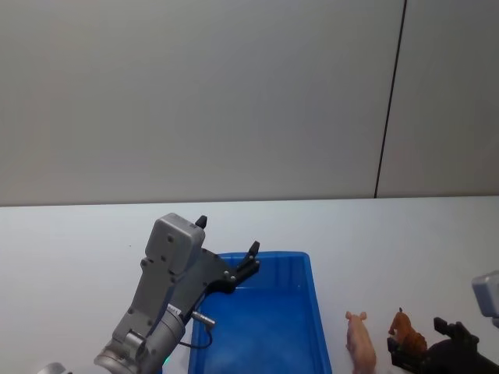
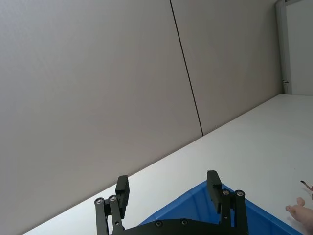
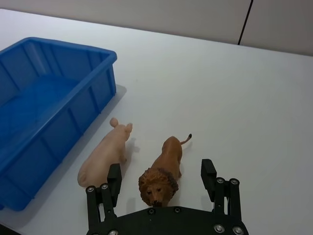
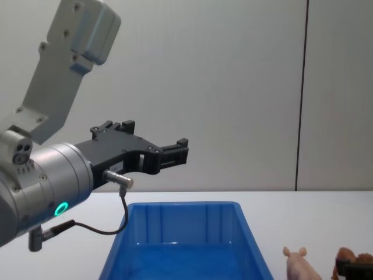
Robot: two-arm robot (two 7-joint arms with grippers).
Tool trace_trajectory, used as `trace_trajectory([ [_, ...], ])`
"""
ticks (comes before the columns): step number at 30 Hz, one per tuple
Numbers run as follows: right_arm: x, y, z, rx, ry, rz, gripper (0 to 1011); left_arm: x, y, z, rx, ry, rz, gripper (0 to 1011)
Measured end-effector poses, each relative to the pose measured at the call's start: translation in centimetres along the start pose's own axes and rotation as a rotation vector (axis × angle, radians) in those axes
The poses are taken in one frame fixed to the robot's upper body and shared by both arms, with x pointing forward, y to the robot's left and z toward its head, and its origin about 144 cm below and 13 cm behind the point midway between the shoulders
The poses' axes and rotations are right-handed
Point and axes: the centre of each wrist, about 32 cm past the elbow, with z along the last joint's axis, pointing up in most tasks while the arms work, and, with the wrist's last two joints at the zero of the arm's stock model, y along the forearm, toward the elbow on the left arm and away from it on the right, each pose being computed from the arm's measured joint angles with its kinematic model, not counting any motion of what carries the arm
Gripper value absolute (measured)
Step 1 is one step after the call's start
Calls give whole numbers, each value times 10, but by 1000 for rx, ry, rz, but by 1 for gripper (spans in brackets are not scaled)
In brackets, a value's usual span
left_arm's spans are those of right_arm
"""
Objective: Pick up the two dolls from the table and place them into the box.
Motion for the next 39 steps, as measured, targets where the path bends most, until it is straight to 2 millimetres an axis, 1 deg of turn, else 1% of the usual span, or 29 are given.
trace_trajectory([
  [2,0,2,-2,-9,5,4,996,0,0,0,0,0,0,1001],
  [6,1,4,-4,-21,15,8,942,0,0,0,0,0,0,1001],
  [8,2,5,-5,-25,18,9,884,0,0,0,0,0,0,1001],
  [9,2,6,-5,-26,20,10,833,0,0,0,0,0,0,1001],
  [11,2,8,-6,-31,25,12,797,0,0,0,0,0,0,1001],
  [13,2,9,-7,-36,29,13,731,0,0,0,0,0,0,1001],
  [15,2,10,-8,-39,31,13,687,0,0,0,0,0,0,1001],
  [16,2,10,-8,-40,32,13,626,0,0,0,0,0,0,1001],
  [17,2,11,-8,-40,32,14,626,0,0,0,0,0,0,1001],
  [19,2,11,-8,-41,32,14,567,0,0,0,0,0,0,1001],
  [20,2,11,-8,-41,31,14,507,0,0,0,0,0,0,1002],
  [22,2,11,-8,-39,27,13,482,0,0,0,0,0,0,1001],
  [23,1,11,-8,-39,26,13,449,0,0,0,0,0,0,1001],
  [31,-1,10,-2,2,-11,-2,444,0,0,0,0,0,0,1001],
  [39,-5,9,13,75,-64,-6,444,0,0,0,0,0,0,1001],
])
